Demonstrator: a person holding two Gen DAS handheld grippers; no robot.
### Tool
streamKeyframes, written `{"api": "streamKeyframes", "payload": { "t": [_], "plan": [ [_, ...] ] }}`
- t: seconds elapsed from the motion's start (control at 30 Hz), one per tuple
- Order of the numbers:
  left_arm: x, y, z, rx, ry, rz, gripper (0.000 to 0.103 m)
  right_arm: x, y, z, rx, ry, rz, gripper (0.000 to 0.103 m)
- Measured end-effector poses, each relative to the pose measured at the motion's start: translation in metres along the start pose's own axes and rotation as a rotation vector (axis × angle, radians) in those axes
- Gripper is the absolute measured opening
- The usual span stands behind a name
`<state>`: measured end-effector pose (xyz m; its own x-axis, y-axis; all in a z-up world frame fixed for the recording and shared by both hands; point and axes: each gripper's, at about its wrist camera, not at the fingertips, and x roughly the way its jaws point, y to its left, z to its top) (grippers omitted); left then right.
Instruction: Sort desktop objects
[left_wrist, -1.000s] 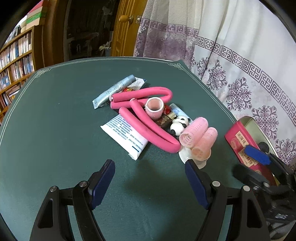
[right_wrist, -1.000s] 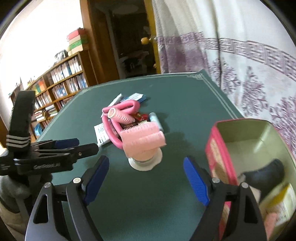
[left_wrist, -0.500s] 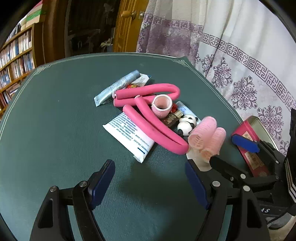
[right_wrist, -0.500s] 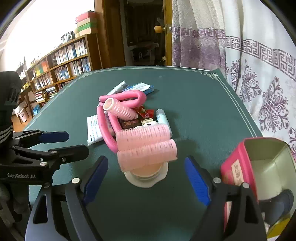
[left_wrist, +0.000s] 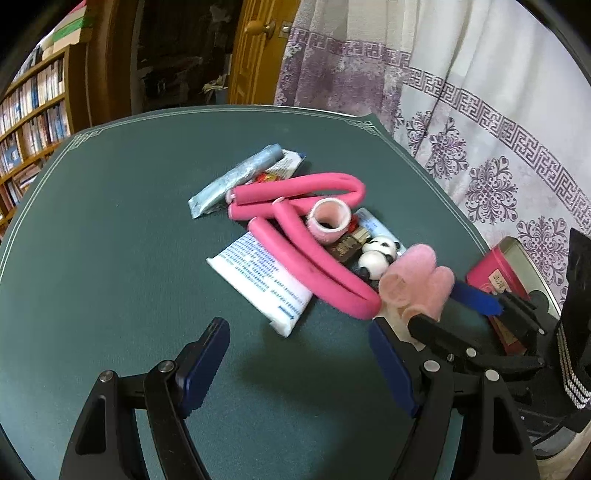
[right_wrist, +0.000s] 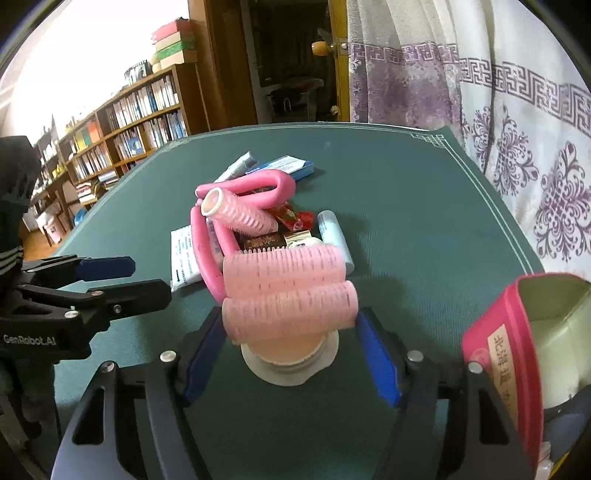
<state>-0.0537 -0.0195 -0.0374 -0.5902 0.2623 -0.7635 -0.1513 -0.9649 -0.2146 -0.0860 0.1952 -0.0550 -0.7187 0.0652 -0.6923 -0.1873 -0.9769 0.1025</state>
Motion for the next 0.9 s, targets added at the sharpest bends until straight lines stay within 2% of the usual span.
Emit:
{"api": "streamKeyframes", "payload": {
  "t": [0.3,0.63,0.9],
  "plan": [
    [-0.001,-0.022,0.004,0.058,-0.002,-0.036,0.080,-0.022,-0.004,-0.016,0.050,-0.015,0.051,0.074],
    [-0.010,-0.034,-0.006,0.088,0.005,-0.069,0.080,-0.046,0.010,-0.042,-0.011,-0.014,0.064,0.074],
    [-0.004,-0.054,-0.029,0.180,0.070,-0.112,0.080,-0.047,0.024,-0.062,-0.058,0.023,0.076,0.074]
  ]
}}
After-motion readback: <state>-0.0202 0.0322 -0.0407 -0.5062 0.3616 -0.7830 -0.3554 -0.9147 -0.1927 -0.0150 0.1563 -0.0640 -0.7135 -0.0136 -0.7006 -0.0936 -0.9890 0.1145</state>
